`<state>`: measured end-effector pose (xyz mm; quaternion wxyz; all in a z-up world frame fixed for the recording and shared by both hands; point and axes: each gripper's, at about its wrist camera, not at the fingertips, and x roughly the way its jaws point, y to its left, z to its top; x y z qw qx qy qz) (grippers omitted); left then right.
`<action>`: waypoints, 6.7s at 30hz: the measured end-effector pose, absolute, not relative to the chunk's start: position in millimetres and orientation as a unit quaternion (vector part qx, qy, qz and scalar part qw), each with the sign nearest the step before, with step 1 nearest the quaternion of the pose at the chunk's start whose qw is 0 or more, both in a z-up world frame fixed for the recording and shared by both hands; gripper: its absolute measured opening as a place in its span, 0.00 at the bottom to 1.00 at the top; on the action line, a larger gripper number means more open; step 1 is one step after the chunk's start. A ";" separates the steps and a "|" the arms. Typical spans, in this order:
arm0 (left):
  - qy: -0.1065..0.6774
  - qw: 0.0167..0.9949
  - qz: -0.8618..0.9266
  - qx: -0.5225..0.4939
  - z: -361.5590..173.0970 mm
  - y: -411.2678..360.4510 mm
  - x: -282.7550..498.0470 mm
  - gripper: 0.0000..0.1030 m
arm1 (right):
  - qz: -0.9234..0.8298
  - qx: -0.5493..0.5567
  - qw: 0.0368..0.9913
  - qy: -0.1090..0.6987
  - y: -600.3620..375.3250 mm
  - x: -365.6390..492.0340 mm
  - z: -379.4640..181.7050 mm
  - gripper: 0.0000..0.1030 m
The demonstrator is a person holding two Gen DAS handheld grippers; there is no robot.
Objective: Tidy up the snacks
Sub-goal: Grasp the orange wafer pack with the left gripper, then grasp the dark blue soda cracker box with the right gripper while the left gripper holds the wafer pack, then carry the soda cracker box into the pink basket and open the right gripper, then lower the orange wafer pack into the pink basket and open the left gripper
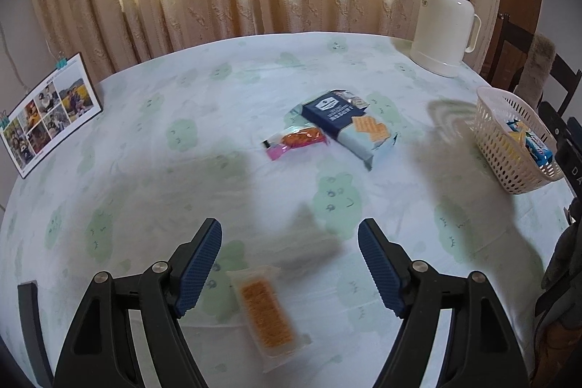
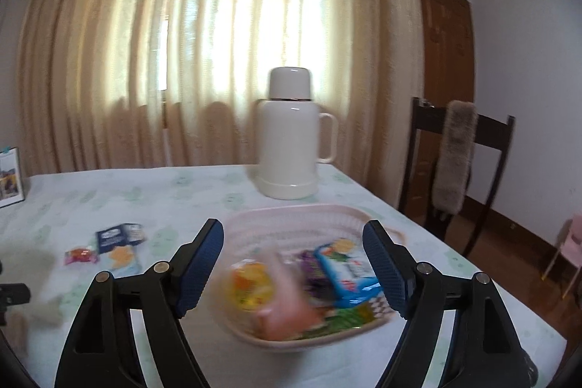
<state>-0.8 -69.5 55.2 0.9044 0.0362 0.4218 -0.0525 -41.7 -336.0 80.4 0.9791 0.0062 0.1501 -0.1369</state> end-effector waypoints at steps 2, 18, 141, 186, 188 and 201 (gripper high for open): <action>0.423 0.904 -0.051 0.031 54.2 -62.7 -2.0 0.74 | -0.122 -0.008 0.982 0.147 -321.2 -40.2 84.2 0.77; 0.474 0.877 -0.066 -0.033 36.2 -7.4 -21.7 0.74 | 0.010 -0.008 0.974 0.227 -250.8 -3.8 66.6 0.78; 0.391 0.910 -0.081 0.110 71.4 -131.7 -9.7 0.25 | -0.083 0.118 0.955 0.260 -394.9 -10.5 72.0 0.50; 0.360 0.903 -0.143 0.186 90.3 -263.5 7.2 0.26 | -0.084 0.164 0.961 0.207 -443.0 -32.1 60.3 0.51; 0.362 0.901 -0.155 0.180 92.0 -269.4 11.1 0.26 | -0.090 0.171 0.960 0.202 -445.6 -34.5 60.7 0.51; 0.397 0.876 -0.245 0.119 91.2 -310.2 46.2 0.26 | -0.122 0.196 0.952 0.199 -460.2 -38.6 59.1 0.55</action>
